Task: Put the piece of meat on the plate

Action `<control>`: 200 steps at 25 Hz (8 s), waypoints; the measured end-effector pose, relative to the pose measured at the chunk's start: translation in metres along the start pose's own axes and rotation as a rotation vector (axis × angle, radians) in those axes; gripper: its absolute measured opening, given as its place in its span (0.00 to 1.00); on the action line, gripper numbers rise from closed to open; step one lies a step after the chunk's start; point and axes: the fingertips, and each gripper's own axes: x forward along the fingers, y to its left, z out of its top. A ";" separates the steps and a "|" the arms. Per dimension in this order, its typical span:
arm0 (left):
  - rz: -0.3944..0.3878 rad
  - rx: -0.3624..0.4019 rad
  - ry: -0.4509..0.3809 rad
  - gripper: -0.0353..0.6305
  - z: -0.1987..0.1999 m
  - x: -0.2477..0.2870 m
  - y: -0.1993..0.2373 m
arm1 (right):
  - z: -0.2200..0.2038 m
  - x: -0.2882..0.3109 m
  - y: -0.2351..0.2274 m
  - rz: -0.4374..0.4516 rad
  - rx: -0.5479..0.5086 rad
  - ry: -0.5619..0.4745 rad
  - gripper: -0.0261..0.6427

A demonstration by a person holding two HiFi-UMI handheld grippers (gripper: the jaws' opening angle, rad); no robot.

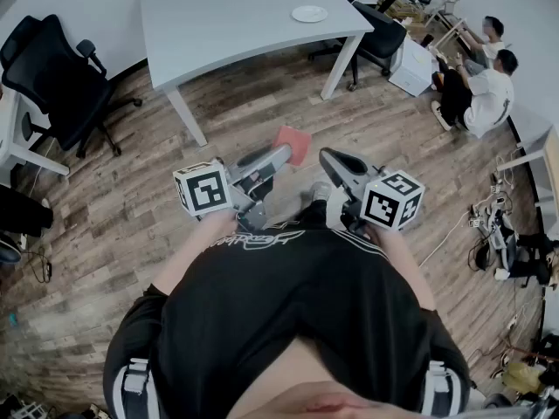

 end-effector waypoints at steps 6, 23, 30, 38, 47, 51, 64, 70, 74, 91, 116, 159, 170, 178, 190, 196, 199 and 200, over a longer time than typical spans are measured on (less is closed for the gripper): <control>0.015 -0.005 0.007 0.19 -0.003 0.009 0.007 | 0.003 -0.001 -0.012 -0.002 0.014 -0.009 0.06; 0.063 -0.045 0.030 0.19 0.001 0.036 0.038 | 0.011 0.015 -0.046 0.023 0.034 -0.004 0.06; 0.098 -0.041 0.031 0.19 0.013 0.059 0.061 | 0.021 0.029 -0.076 0.043 0.012 -0.001 0.06; 0.139 -0.089 0.022 0.19 0.035 0.116 0.105 | 0.037 0.048 -0.154 0.038 0.050 0.044 0.06; 0.183 -0.133 0.034 0.19 0.068 0.227 0.163 | 0.080 0.066 -0.276 0.050 0.106 0.070 0.06; 0.188 -0.116 0.039 0.19 0.083 0.262 0.175 | 0.099 0.068 -0.308 0.070 0.099 0.067 0.06; 0.189 -0.082 0.037 0.19 0.125 0.377 0.195 | 0.161 0.069 -0.415 0.095 0.095 0.034 0.06; 0.212 -0.099 0.014 0.19 0.133 0.376 0.206 | 0.170 0.078 -0.425 0.112 0.117 0.023 0.06; 0.216 -0.114 0.007 0.19 0.136 0.378 0.217 | 0.171 0.089 -0.434 0.109 0.115 0.032 0.06; 0.229 -0.131 0.077 0.19 0.226 0.421 0.313 | 0.213 0.182 -0.512 0.051 0.171 0.049 0.06; 0.267 -0.145 0.152 0.19 0.339 0.451 0.425 | 0.261 0.303 -0.585 -0.016 0.241 0.070 0.06; 0.328 -0.105 0.526 0.19 0.284 0.466 0.541 | 0.204 0.346 -0.638 -0.119 0.400 0.144 0.06; 0.406 -0.081 0.531 0.19 0.283 0.463 0.551 | 0.201 0.345 -0.638 -0.124 0.402 0.147 0.06; 0.460 0.062 0.560 0.20 0.286 0.462 0.552 | 0.200 0.344 -0.637 -0.121 0.404 0.152 0.06; 0.592 0.339 0.673 0.28 0.287 0.453 0.558 | 0.196 0.340 -0.632 -0.110 0.411 0.162 0.06; 0.639 0.428 0.703 0.34 0.289 0.449 0.564 | 0.194 0.341 -0.631 -0.099 0.410 0.164 0.06; 0.660 0.443 0.715 0.36 0.289 0.445 0.568 | 0.195 0.342 -0.631 -0.095 0.408 0.162 0.06; 0.667 0.441 0.715 0.37 0.289 0.444 0.569 | 0.195 0.342 -0.632 -0.094 0.406 0.161 0.06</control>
